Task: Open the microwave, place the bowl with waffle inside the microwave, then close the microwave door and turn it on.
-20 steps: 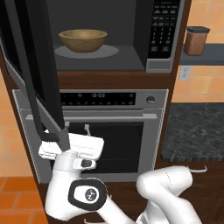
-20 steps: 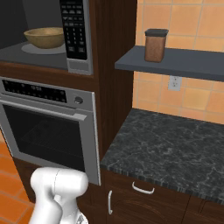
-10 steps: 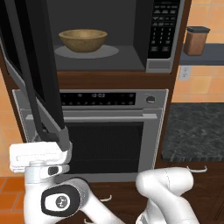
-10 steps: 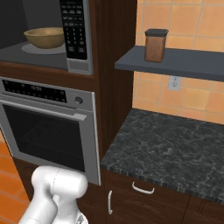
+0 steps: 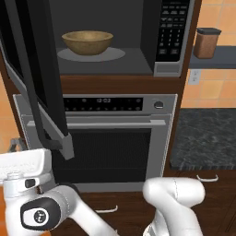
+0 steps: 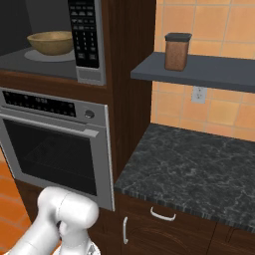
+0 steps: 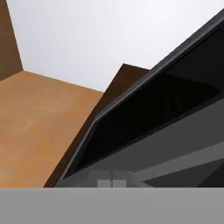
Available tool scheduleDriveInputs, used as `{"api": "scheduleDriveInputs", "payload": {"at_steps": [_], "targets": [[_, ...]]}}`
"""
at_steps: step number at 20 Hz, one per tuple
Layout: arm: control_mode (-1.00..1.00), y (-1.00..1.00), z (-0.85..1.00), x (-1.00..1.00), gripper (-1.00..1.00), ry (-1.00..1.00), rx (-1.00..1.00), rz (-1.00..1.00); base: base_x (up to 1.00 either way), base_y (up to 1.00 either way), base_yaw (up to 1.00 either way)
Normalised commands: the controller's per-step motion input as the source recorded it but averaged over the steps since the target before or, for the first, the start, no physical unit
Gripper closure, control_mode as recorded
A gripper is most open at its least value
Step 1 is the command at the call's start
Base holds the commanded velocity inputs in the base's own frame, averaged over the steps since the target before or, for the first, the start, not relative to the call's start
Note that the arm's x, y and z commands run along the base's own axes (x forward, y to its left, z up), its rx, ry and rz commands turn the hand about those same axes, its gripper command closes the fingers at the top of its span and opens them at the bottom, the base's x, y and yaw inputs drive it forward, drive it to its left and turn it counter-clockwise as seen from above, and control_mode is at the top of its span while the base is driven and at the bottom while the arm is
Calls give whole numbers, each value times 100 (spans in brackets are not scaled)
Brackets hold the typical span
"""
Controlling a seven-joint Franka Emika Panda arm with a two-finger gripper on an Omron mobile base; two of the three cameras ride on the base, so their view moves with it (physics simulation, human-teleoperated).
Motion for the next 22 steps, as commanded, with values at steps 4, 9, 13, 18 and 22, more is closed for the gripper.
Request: {"api": "scheduleDriveInputs", "payload": {"at_steps": [4,9,13,18,22], "targets": [[-100,-1,42,0,100,-23,14,0,0,0,0],[-100,-34,62,0,100,-10,27,0,0,0,0],[-100,-58,73,0,100,-5,34,1,0,0,0],[-100,-72,81,-2,100,-7,39,2,0,0,0],[-100,-96,86,-6,100,-7,44,5,0,0,0]]}}
